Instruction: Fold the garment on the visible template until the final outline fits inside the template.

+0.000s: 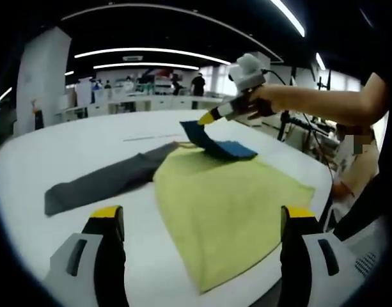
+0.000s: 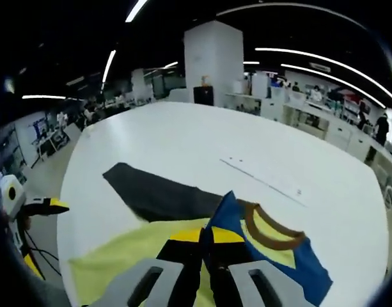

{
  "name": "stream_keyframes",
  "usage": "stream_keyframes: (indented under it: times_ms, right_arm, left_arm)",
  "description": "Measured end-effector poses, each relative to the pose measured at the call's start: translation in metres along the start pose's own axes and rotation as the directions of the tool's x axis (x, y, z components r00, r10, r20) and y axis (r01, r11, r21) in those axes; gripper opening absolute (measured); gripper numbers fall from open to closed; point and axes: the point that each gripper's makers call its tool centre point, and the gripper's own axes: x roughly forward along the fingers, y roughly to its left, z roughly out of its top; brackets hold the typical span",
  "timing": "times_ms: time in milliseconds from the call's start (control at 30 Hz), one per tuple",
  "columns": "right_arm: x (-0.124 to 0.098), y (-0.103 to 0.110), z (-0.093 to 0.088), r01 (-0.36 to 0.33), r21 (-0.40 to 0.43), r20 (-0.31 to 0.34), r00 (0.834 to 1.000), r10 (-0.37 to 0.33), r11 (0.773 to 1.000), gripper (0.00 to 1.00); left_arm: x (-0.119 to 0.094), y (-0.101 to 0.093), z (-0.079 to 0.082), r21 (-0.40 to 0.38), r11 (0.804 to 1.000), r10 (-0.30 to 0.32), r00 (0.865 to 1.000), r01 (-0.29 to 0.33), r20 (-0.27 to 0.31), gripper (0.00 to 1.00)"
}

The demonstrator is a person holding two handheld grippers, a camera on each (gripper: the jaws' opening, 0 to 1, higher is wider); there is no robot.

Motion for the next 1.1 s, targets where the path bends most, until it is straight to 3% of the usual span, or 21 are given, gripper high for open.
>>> stream_keyframes:
  times_ms: [467,767,967,1100]
  right_arm:
    - [0.027,0.028,-0.032,-0.026,-0.027,-0.075,0.997,0.024,0.999,0.0]
    - [0.046,0.032,-0.052,-0.007,0.06,-0.104,0.995,0.013,0.998,0.0]
    - [0.048,0.04,-0.058,-0.038,0.132,-0.1,0.994,0.052,0.991,0.01]
    - [0.042,0.038,-0.055,-0.048,0.148,-0.092,0.994,0.062,0.988,0.12]
  left_arm:
    - [-0.002,0.003,-0.003,-0.001,1.0,0.006,1.0,-0.006,-0.005,0.99]
    - [-0.005,0.006,-0.005,0.006,1.0,0.011,1.0,-0.011,-0.009,0.99]
    - [-0.007,0.009,-0.008,0.007,1.0,0.022,1.0,-0.022,-0.012,0.99]
    - [-0.008,0.012,-0.008,0.006,1.0,0.028,1.0,-0.028,-0.012,0.99]
